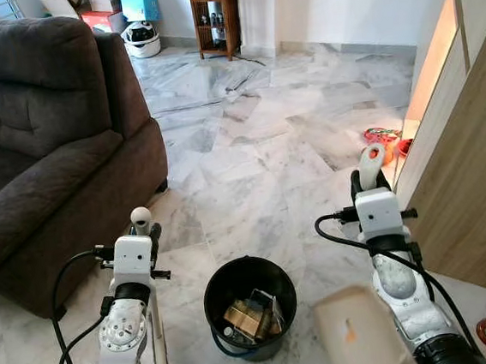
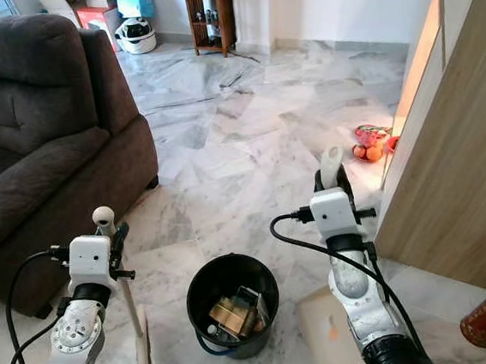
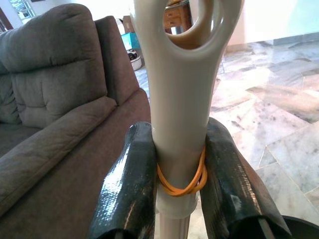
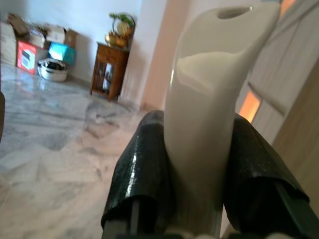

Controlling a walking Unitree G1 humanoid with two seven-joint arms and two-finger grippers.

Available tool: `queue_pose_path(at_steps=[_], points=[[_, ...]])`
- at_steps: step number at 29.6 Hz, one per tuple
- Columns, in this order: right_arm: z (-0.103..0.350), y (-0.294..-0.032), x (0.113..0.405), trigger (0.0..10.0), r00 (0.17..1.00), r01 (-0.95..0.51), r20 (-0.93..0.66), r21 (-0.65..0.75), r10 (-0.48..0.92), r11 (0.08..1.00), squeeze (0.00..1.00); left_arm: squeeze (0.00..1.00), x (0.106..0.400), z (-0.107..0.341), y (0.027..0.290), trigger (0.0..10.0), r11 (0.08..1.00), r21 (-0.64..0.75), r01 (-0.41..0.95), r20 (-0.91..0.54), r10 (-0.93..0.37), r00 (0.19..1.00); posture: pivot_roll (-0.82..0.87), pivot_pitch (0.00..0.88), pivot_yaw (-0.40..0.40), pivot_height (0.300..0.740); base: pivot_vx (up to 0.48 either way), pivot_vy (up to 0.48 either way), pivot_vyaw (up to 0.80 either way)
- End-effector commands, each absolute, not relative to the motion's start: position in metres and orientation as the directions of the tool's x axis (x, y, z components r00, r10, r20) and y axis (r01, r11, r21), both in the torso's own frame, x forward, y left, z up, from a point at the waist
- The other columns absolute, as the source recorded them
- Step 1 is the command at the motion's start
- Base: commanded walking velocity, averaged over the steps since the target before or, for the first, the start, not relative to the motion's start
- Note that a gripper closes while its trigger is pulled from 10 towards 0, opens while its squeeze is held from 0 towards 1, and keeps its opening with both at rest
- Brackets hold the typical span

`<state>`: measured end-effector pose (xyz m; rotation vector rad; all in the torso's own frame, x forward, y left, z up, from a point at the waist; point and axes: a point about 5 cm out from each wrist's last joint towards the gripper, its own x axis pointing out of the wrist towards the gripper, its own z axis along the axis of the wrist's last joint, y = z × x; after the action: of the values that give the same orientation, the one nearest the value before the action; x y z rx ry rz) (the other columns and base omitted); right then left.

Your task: Sweep floor

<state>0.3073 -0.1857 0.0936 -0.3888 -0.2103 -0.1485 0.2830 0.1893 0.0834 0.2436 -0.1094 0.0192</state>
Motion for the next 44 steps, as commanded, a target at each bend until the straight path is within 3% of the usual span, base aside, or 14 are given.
queue_pose_path(at_steps=[1,5,37,44], points=[[0.098,-0.192,0.308,10.0,0.959,0.204,0.255,-0.319,-0.124,0.926,0.00,0.00,0.281,0.091,0.192,10.0,0.967,0.254,-0.028,0.154,-0.012,0.988,0.13,0.000,0.060,0.740,0.000,0.000,0.00],[0.089,-0.196,0.308,10.0,0.967,0.202,0.203,-0.253,-0.152,0.946,0.00,0.00,0.281,0.088,0.193,10.0,0.972,0.231,-0.034,0.143,0.000,0.990,0.13,0.000,0.057,0.740,0.000,0.000,0.00],[0.081,-0.189,0.310,10.0,0.981,0.116,0.178,-0.216,-0.078,0.970,0.00,0.00,0.280,0.088,0.195,10.0,0.979,0.201,-0.044,0.149,0.014,0.989,0.11,0.000,0.055,0.740,0.000,0.000,0.00],[0.079,-0.189,0.309,10.0,0.983,0.109,0.170,-0.210,-0.073,0.972,0.00,0.00,0.280,0.088,0.196,10.0,0.978,0.202,-0.043,0.149,0.013,0.989,0.11,0.000,0.056,0.740,-0.259,0.000,0.00]])
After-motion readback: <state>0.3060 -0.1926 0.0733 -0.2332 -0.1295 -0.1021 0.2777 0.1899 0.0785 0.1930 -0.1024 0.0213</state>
